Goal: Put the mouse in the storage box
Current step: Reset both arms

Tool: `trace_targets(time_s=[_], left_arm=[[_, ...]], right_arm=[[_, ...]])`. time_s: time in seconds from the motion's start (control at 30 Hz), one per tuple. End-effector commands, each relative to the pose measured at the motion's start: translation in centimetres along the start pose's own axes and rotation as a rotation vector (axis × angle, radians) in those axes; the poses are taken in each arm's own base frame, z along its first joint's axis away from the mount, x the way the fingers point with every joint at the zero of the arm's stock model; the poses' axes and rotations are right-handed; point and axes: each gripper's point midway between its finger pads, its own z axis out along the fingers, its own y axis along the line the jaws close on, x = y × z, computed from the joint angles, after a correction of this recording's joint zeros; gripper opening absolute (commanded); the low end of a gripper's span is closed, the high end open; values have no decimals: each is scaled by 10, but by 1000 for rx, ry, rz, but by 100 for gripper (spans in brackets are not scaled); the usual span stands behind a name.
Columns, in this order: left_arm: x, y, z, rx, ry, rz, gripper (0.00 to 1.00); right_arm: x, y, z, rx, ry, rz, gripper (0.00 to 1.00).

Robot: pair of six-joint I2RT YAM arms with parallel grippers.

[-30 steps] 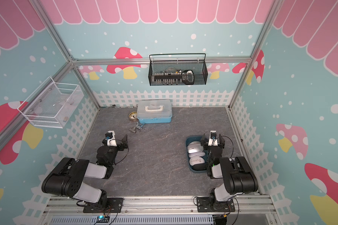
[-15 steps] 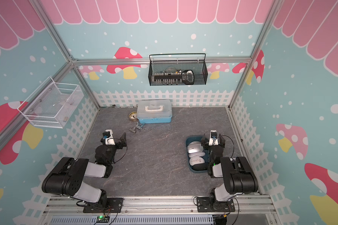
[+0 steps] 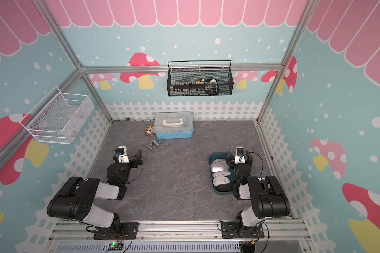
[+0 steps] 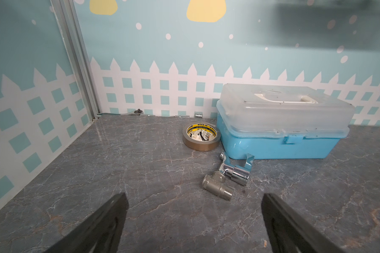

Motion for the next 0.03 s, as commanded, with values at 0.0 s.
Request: trace_targets(time_s=[0.0], left_arm=[[-7,-1,2,12,-20,-11,99]], right_arm=[[-4,1,-1,-6,-17,-7,99]])
